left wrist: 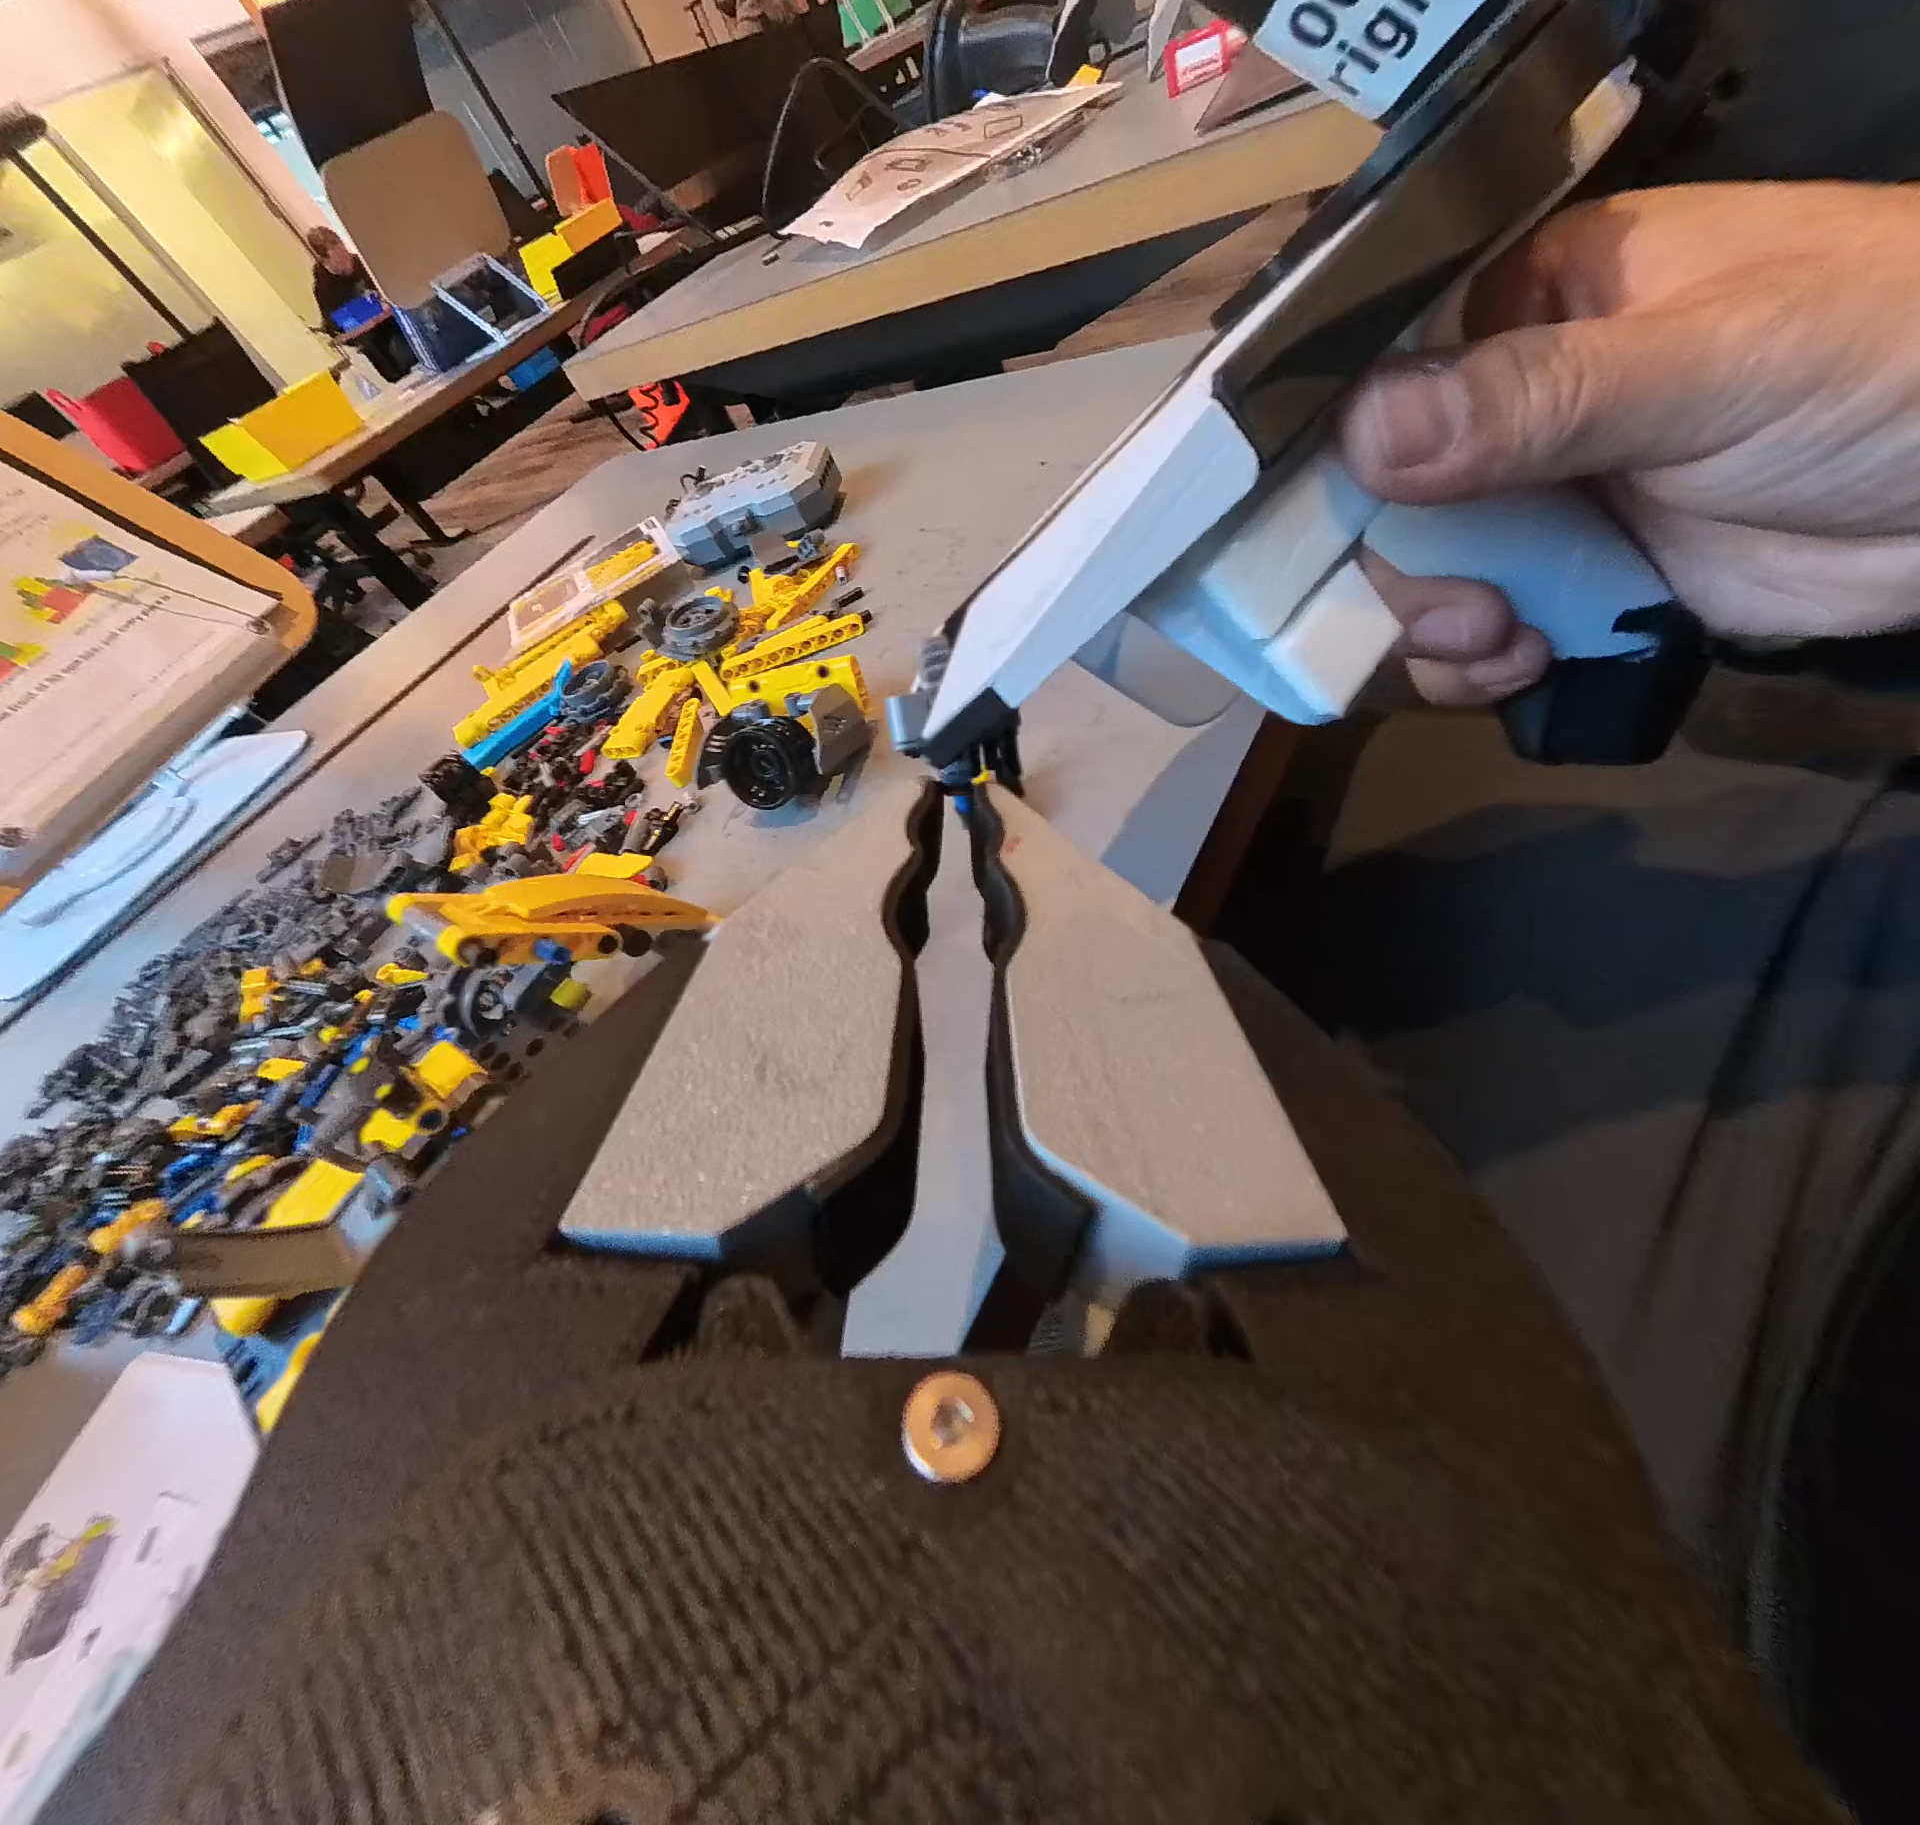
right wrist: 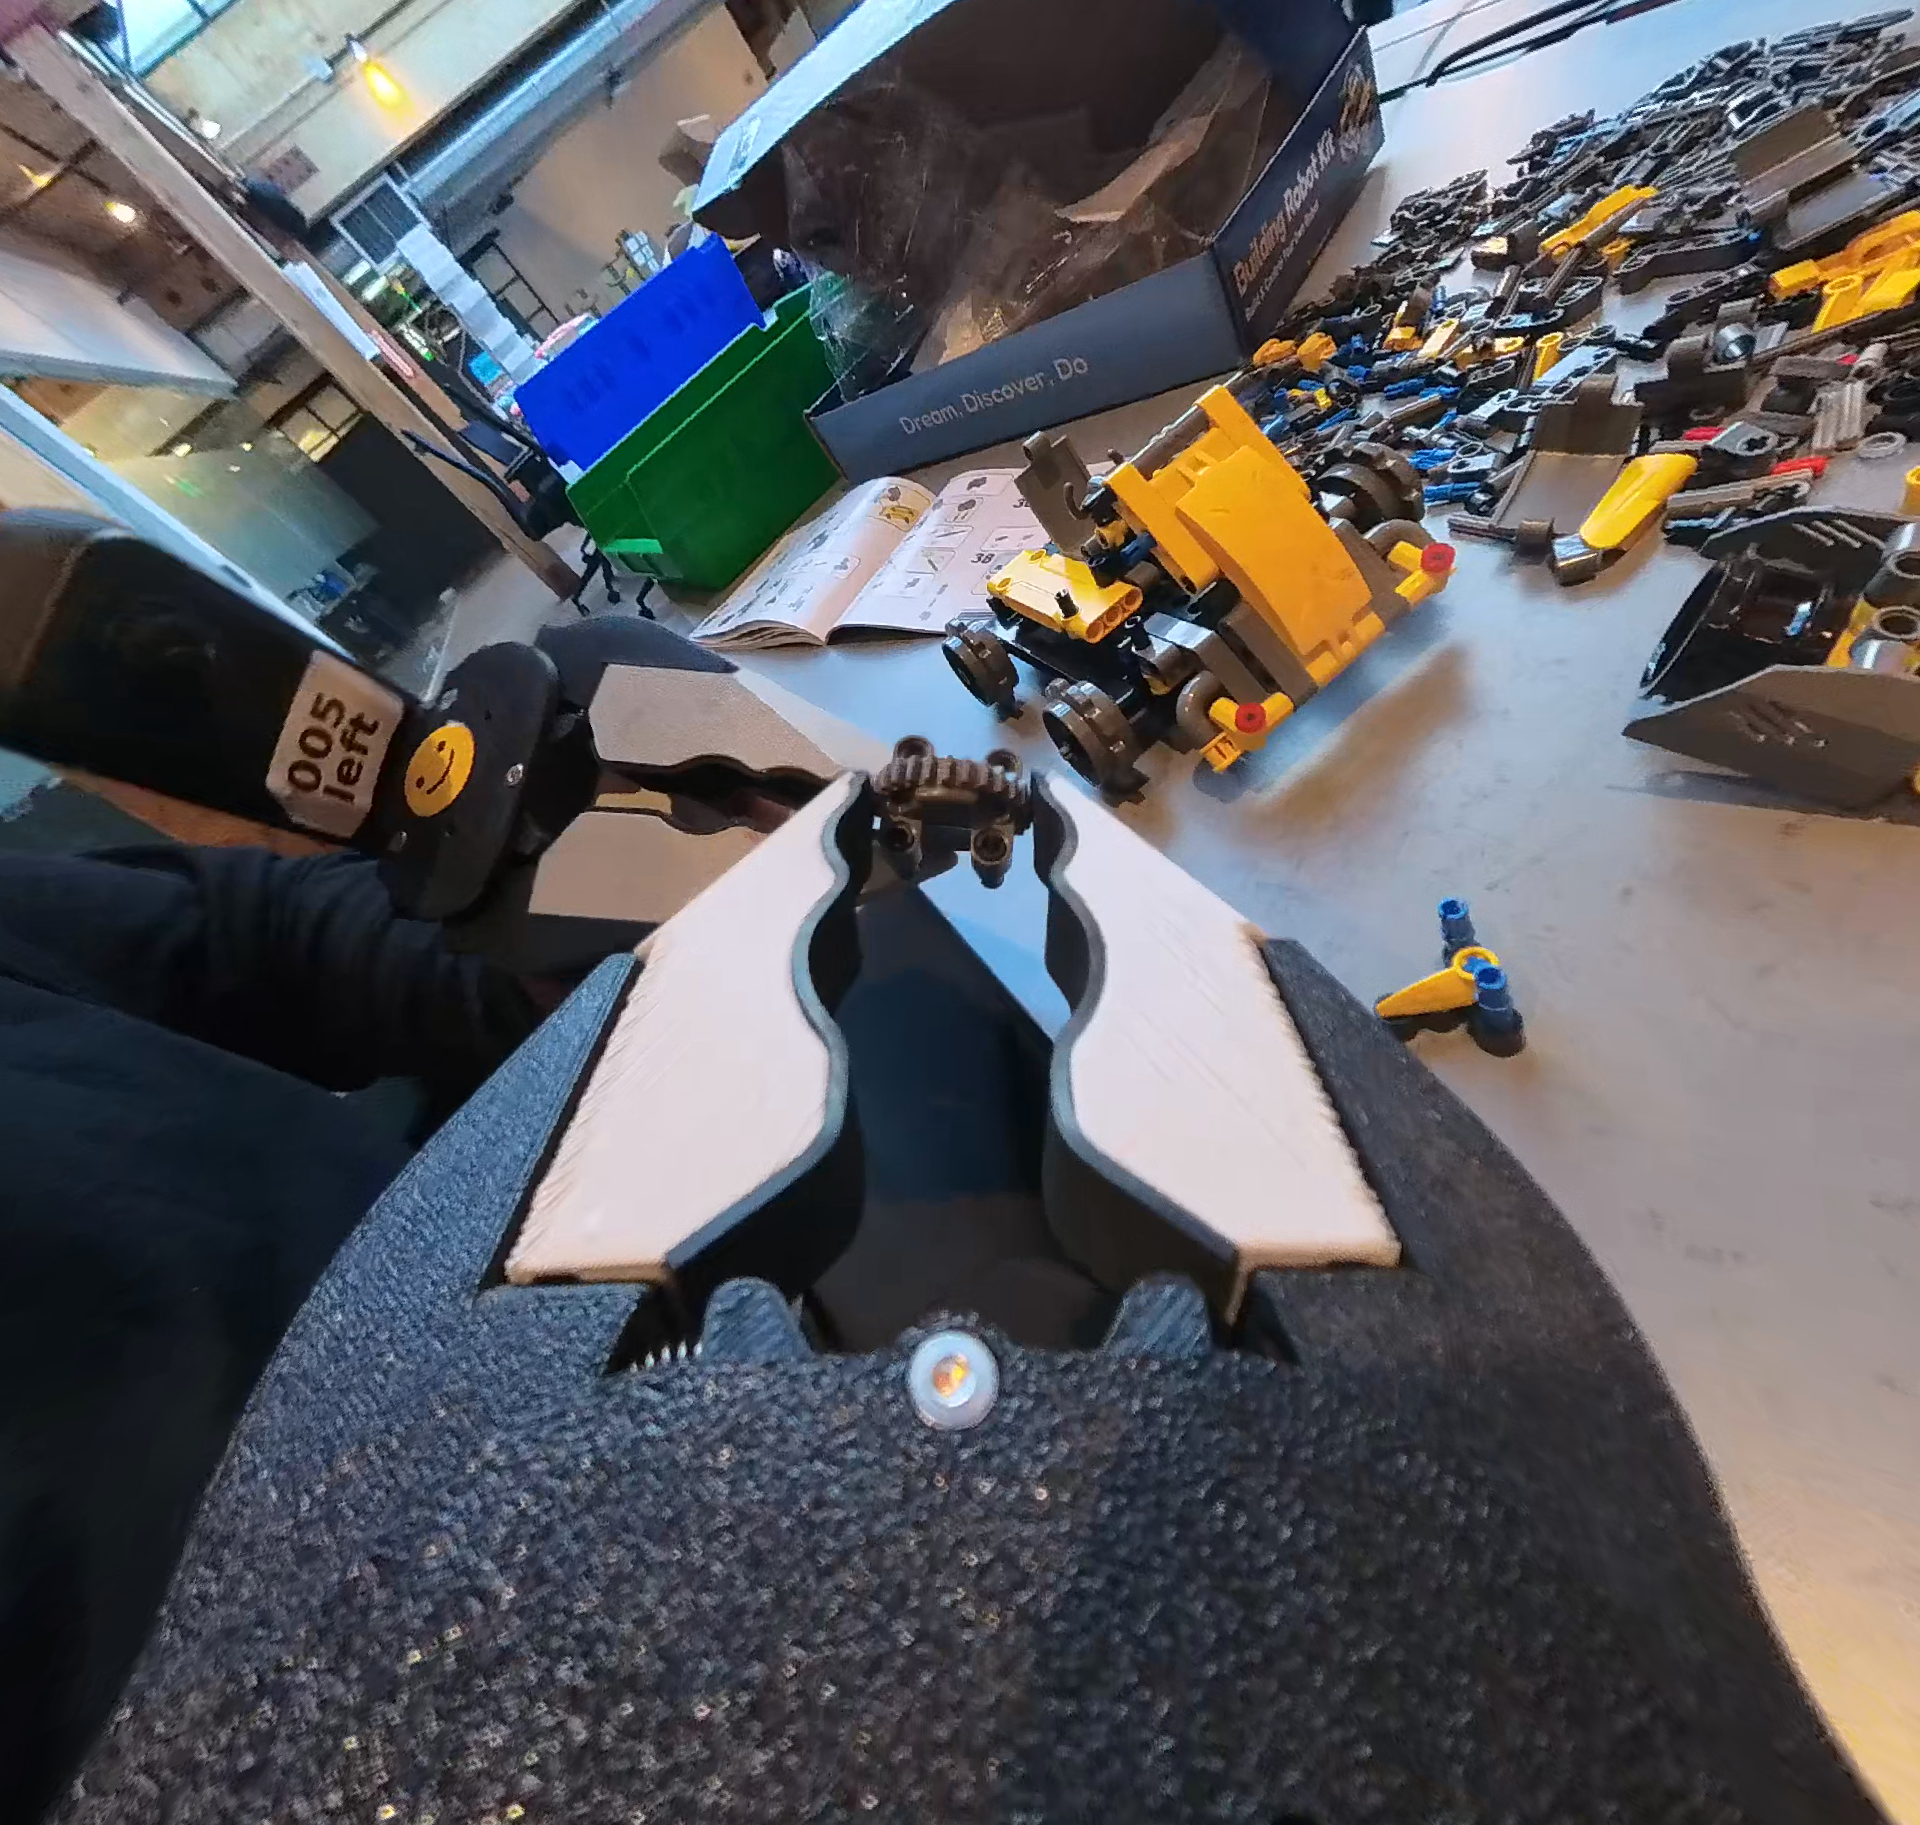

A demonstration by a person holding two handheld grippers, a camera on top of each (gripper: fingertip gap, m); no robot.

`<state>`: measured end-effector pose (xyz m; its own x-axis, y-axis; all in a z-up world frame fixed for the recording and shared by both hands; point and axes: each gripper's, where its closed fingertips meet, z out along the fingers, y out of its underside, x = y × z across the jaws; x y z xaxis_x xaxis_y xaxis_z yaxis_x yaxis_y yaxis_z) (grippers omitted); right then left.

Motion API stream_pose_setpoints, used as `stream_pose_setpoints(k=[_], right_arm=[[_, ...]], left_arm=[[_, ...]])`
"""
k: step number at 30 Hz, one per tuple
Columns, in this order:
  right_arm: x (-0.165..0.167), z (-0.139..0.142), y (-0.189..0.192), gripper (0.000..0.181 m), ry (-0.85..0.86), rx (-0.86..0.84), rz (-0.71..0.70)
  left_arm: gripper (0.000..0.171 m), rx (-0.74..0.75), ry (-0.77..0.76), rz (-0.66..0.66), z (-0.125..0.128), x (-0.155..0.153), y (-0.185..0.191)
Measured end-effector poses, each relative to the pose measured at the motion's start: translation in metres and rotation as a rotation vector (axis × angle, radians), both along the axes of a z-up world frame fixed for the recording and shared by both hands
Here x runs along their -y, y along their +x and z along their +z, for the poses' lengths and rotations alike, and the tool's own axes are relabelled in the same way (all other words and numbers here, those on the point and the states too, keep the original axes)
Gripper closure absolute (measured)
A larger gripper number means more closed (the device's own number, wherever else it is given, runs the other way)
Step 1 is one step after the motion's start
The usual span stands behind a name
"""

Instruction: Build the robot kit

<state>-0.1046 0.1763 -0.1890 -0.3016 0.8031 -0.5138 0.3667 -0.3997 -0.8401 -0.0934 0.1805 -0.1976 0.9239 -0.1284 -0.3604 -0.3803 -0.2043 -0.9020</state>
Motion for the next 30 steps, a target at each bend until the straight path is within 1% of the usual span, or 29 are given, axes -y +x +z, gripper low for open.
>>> stream_pose_setpoints(k=[1,3,4,5,8,11,13,15,16,18,20,22,26,30], right_arm=[[-0.001,0.000,0.001,0.151,-0.004,0.002,0.010],[-0.003,-0.001,0.005,0.151,-0.019,0.012,0.035],[-0.006,0.000,0.008,0.151,-0.018,0.011,0.045],[-0.012,0.003,0.011,0.151,-0.009,-0.002,0.048],[-0.047,0.012,0.024,0.151,0.097,-0.043,0.025],[-0.067,0.008,0.039,0.151,0.182,-0.016,0.099],[-0.073,0.000,0.046,0.151,0.278,0.007,0.144],[-0.074,-0.009,0.051,0.151,0.366,0.027,0.182],[-0.072,-0.011,0.053,0.151,0.380,0.024,0.203],[-0.070,-0.011,0.055,0.151,0.359,0.014,0.221],[-0.071,-0.013,0.058,0.151,0.341,0.014,0.226],[-0.074,-0.016,0.061,0.151,0.347,0.012,0.225],[-0.081,-0.018,0.065,0.151,0.372,0.008,0.230],[-0.091,-0.020,0.063,0.151,0.382,0.022,0.230]], left_arm=[[0.169,0.031,-0.001,-0.008,0.000,-0.001,0.001],[0.168,0.089,-0.014,-0.032,0.000,-0.002,0.004],[0.171,0.107,-0.035,-0.038,-0.002,-0.003,0.005],[0.169,0.115,-0.050,-0.043,-0.005,-0.004,0.006],[0.145,0.149,-0.120,-0.075,-0.015,-0.009,0.009],[0.138,0.217,-0.216,-0.106,-0.028,-0.022,0.012],[0.129,0.251,-0.274,-0.107,-0.033,-0.036,0.012],[0.126,0.279,-0.309,-0.096,-0.037,-0.051,0.011],[0.127,0.293,-0.326,-0.095,-0.039,-0.058,0.011],[0.135,0.287,-0.379,-0.074,-0.050,-0.067,0.008],[0.141,0.276,-0.452,-0.047,-0.063,-0.069,0.005],[0.145,0.253,-0.477,-0.025,-0.068,-0.068,0.002],[0.147,0.198,-0.478,0.024,-0.068,-0.068,-0.009],[0.145,0.190,-0.539,0.036,-0.077,-0.071,-0.011]])
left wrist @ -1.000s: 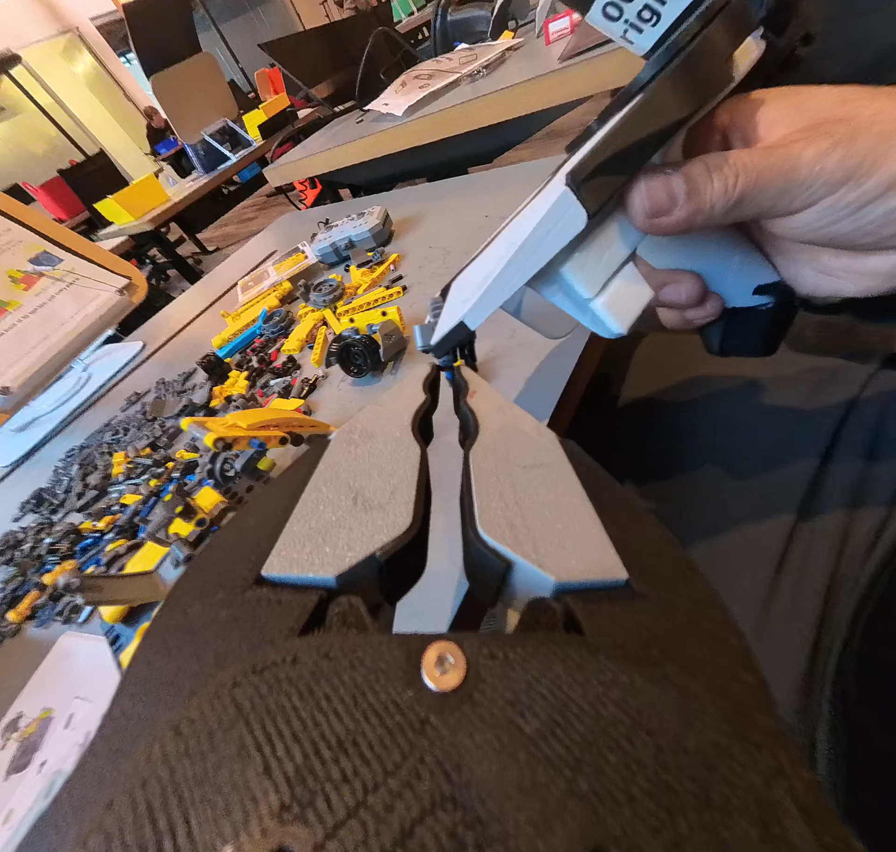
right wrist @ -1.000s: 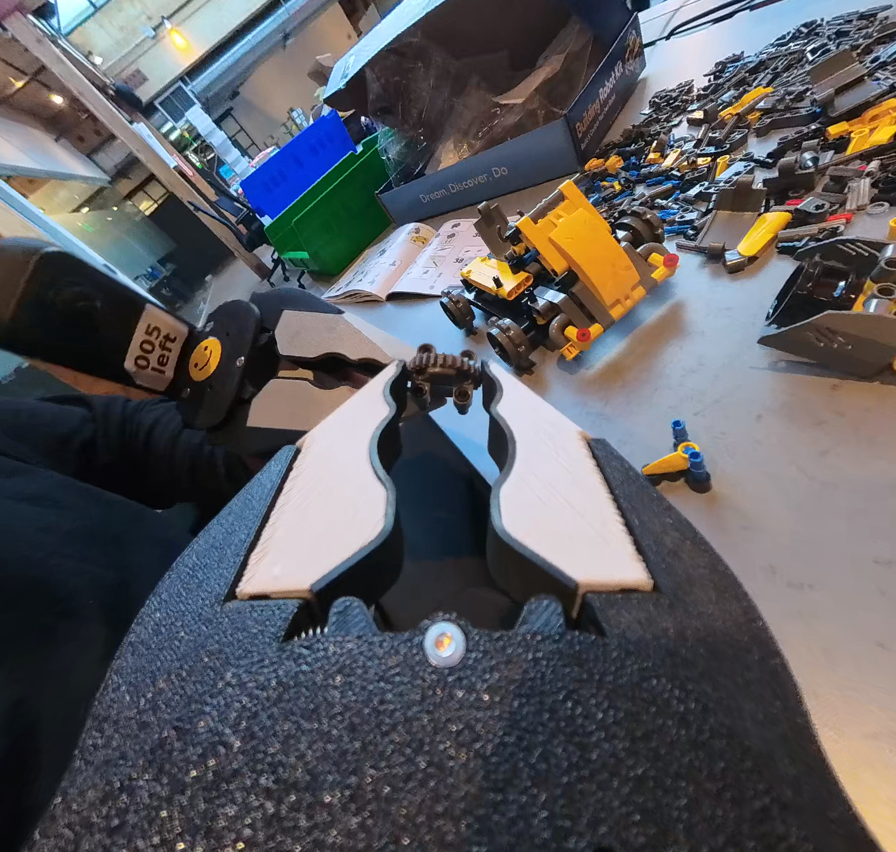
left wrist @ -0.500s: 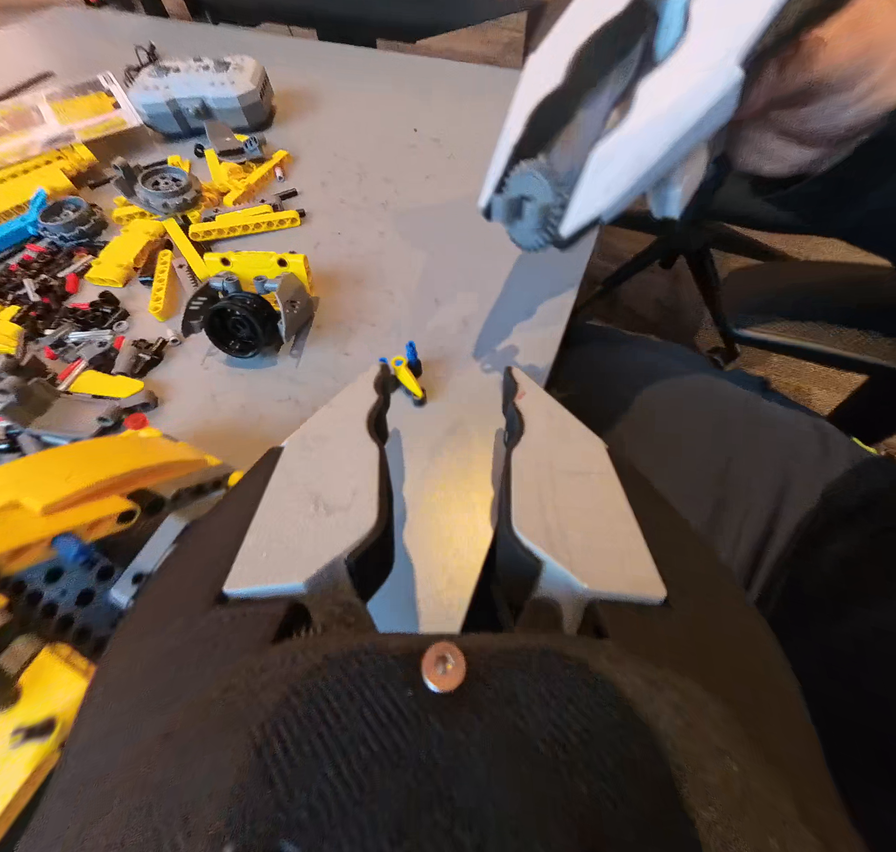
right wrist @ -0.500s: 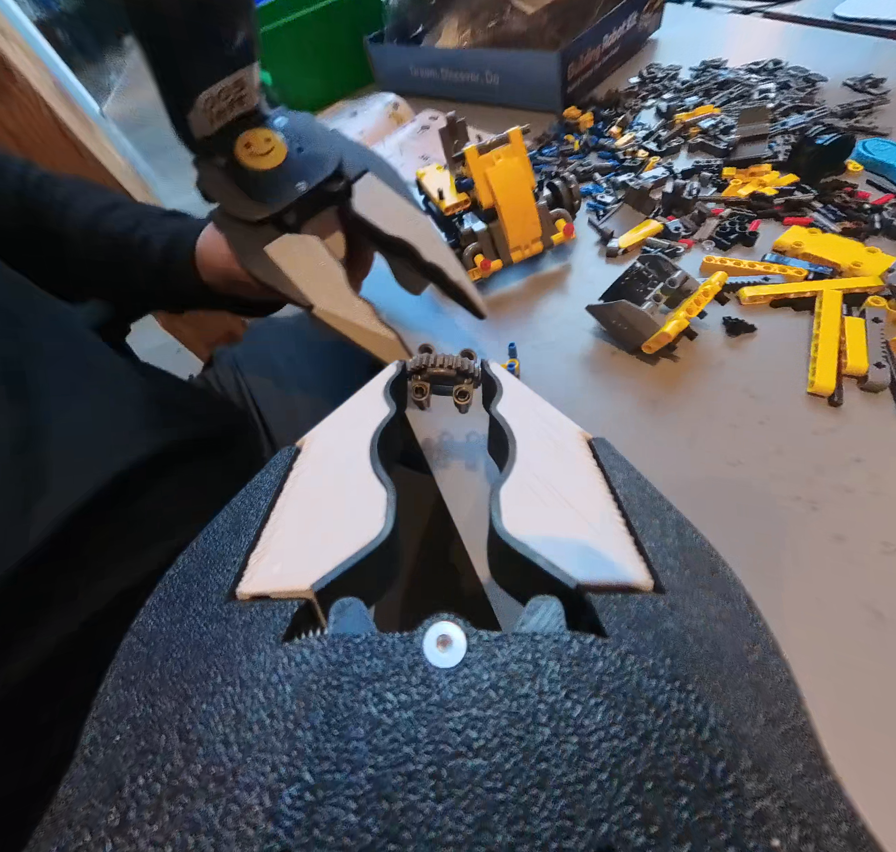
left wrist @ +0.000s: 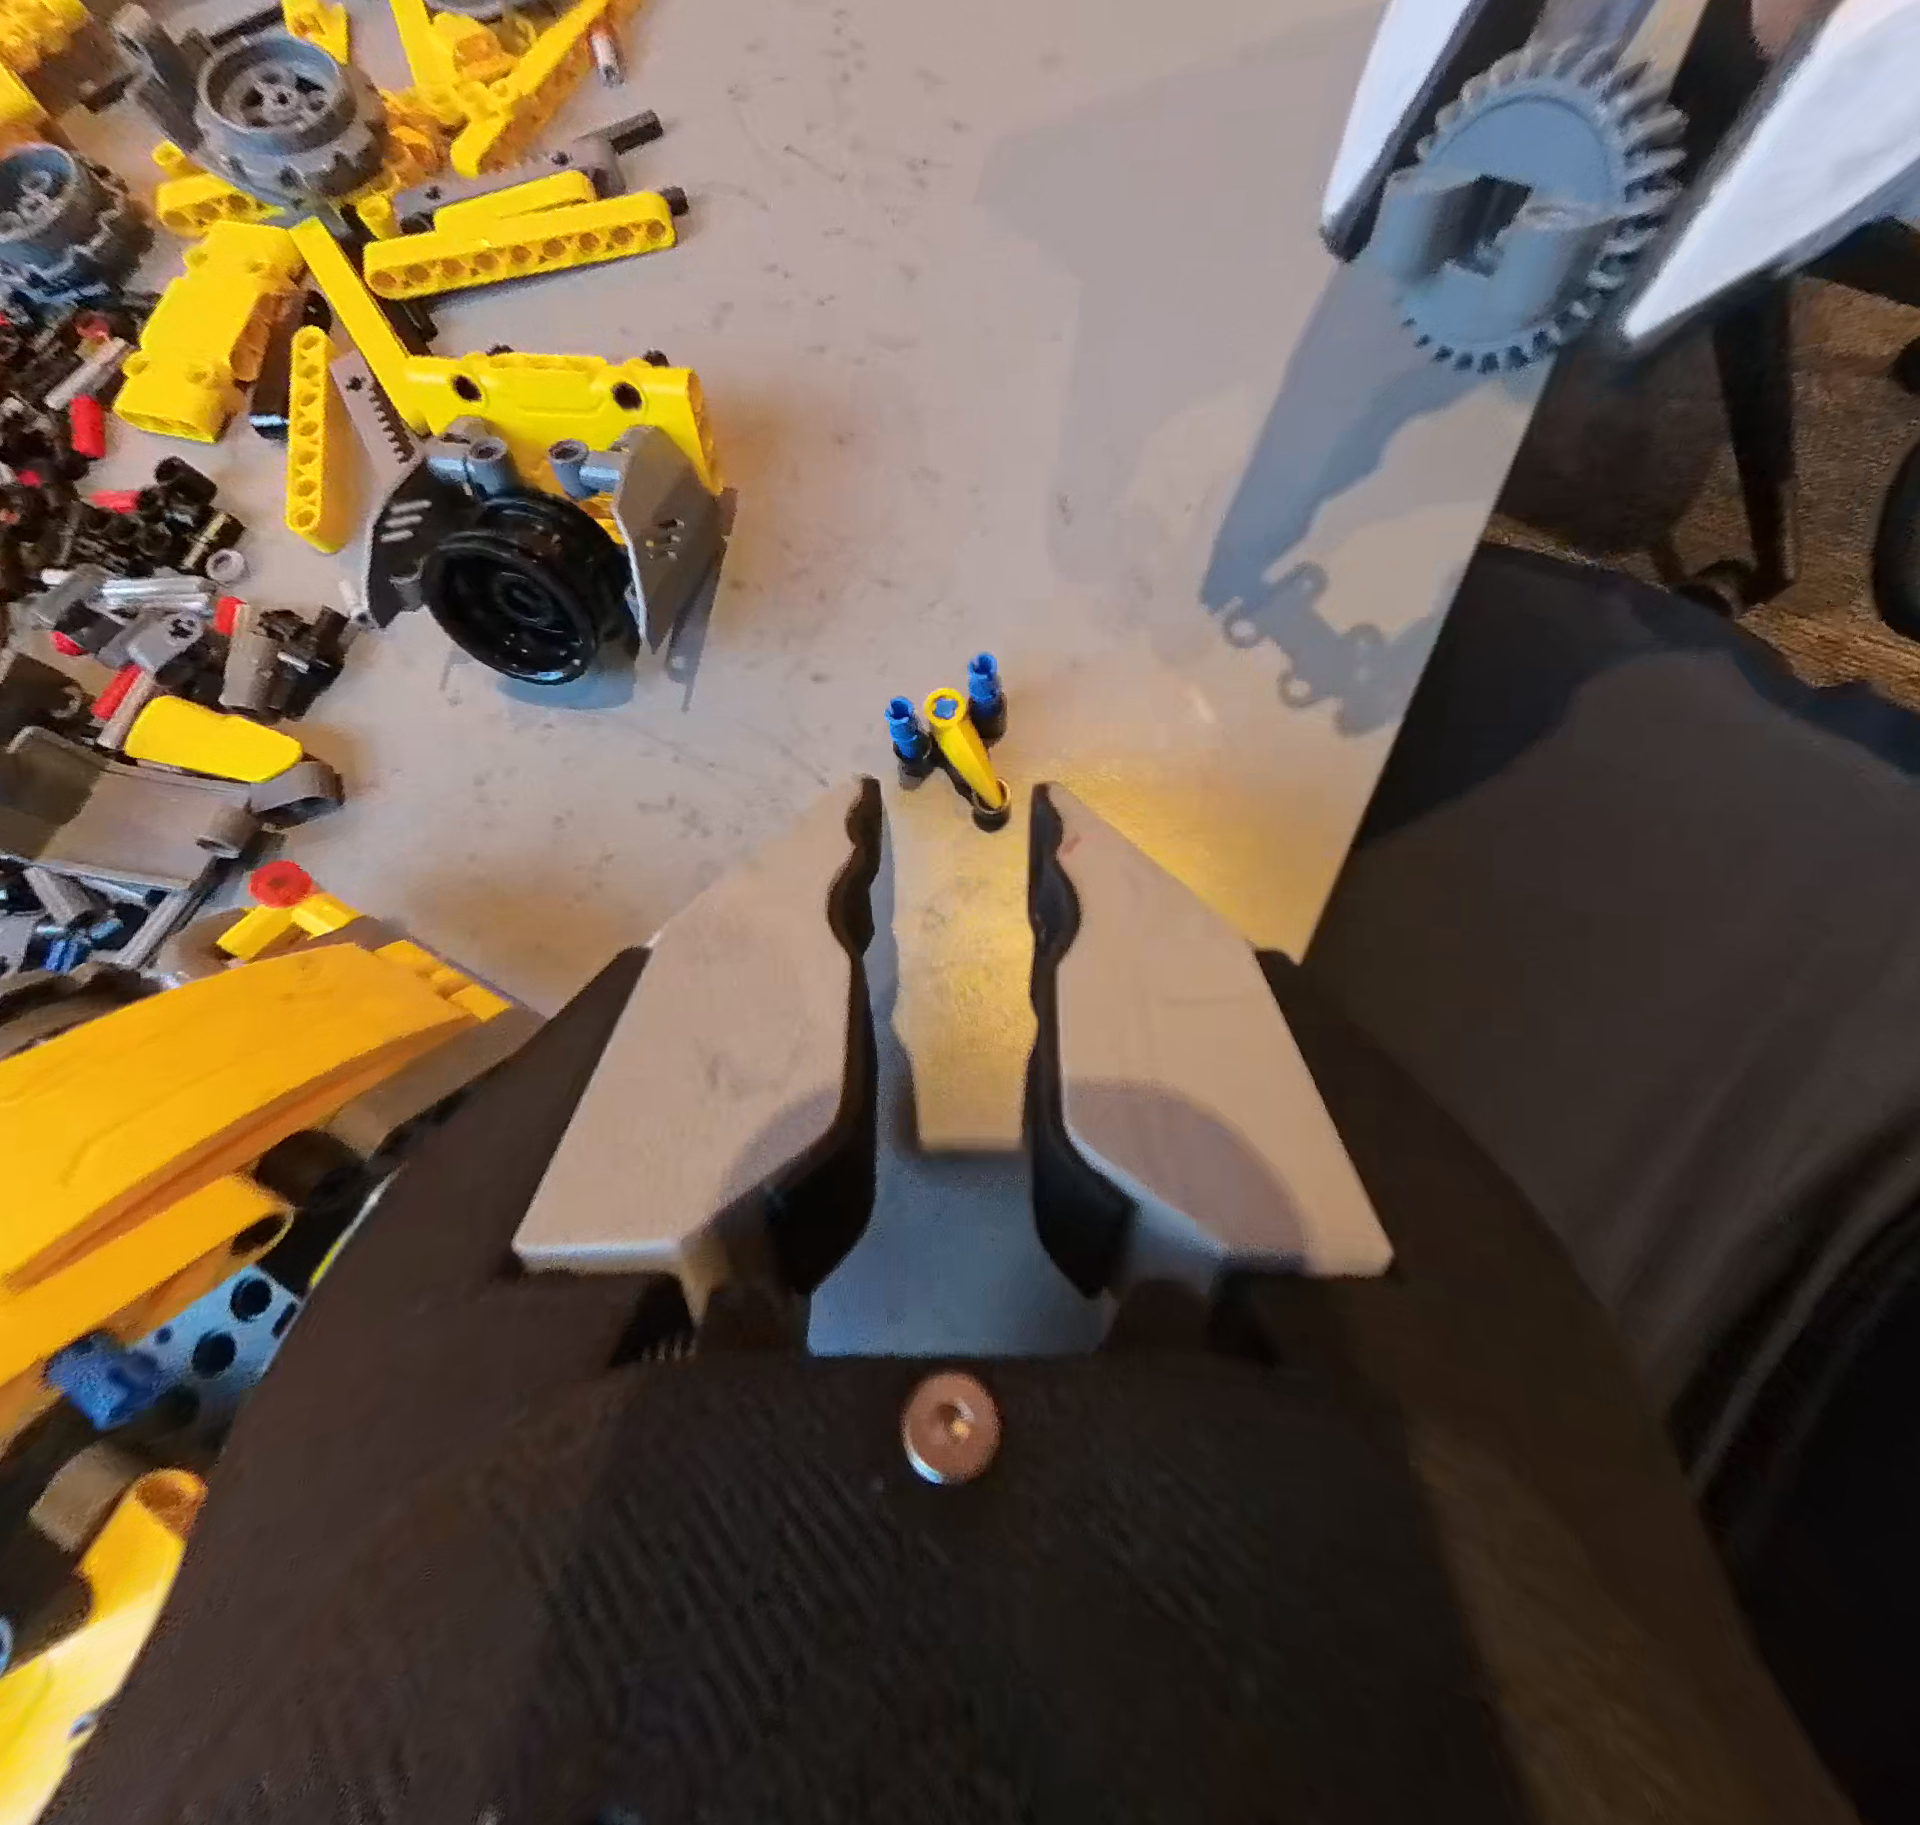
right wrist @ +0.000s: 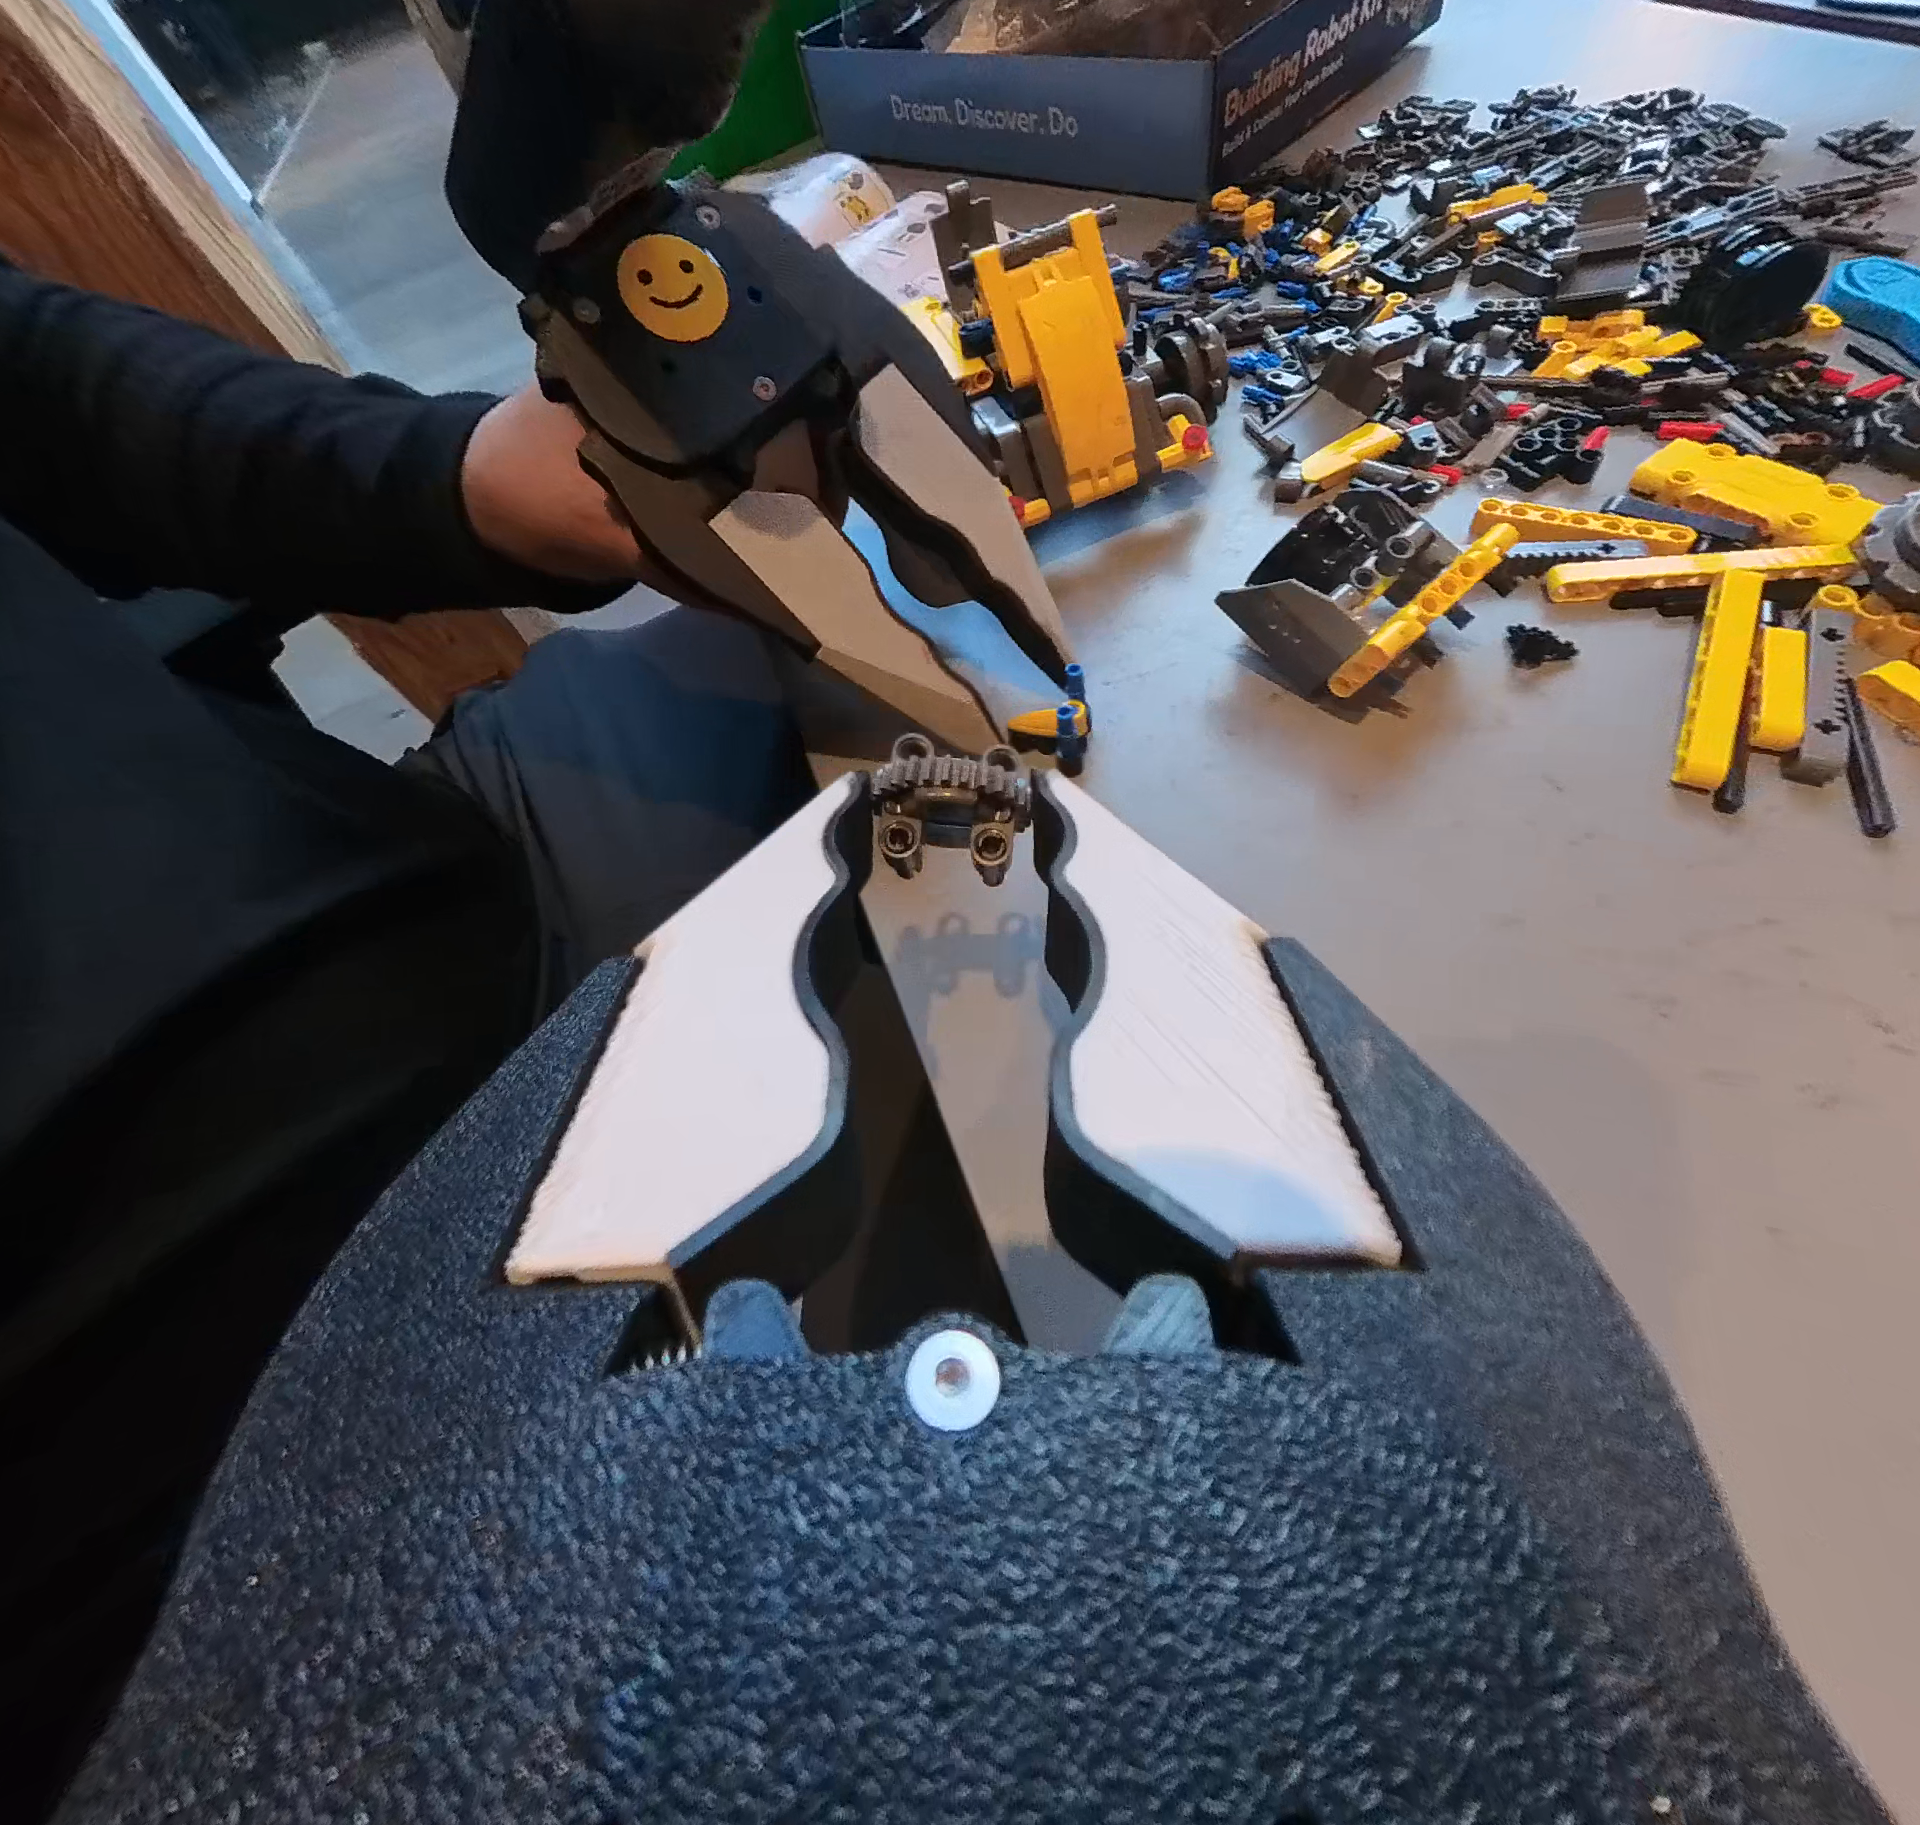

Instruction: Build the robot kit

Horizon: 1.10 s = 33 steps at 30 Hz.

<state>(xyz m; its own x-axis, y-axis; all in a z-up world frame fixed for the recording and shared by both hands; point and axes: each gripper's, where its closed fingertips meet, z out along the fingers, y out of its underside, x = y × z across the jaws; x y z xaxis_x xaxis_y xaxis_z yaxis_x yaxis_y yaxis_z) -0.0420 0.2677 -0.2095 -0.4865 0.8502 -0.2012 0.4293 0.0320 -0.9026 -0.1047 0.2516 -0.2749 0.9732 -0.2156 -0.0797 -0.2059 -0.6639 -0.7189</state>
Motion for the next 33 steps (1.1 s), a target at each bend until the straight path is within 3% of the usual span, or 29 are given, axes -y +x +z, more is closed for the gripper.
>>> stream_pose_setpoints(k=[3,6,9,15,19,33], right_arm=[[-0.003,0.003,0.000,0.151,-0.007,-0.007,-0.001],[-0.003,0.002,0.002,0.151,-0.004,-0.012,0.002],[0.000,-0.003,0.004,0.151,0.011,0.004,0.025],[0.020,-0.013,0.010,0.151,0.067,0.051,0.141],[0.032,-0.029,0.000,0.151,0.129,0.108,0.190],[0.045,-0.043,-0.021,0.152,0.319,0.197,0.309]], left_arm=[[0.146,0.015,-0.001,-0.001,0.000,-0.002,0.003],[0.166,-0.006,-0.014,-0.025,-0.001,-0.004,0.003],[0.166,-0.004,-0.036,-0.066,-0.002,-0.006,0.006],[0.165,0.018,-0.071,-0.366,-0.002,0.017,0.031],[0.166,0.011,-0.085,-0.451,-0.002,0.029,0.031],[0.158,0.034,-0.023,-0.532,-0.001,0.032,0.038]])
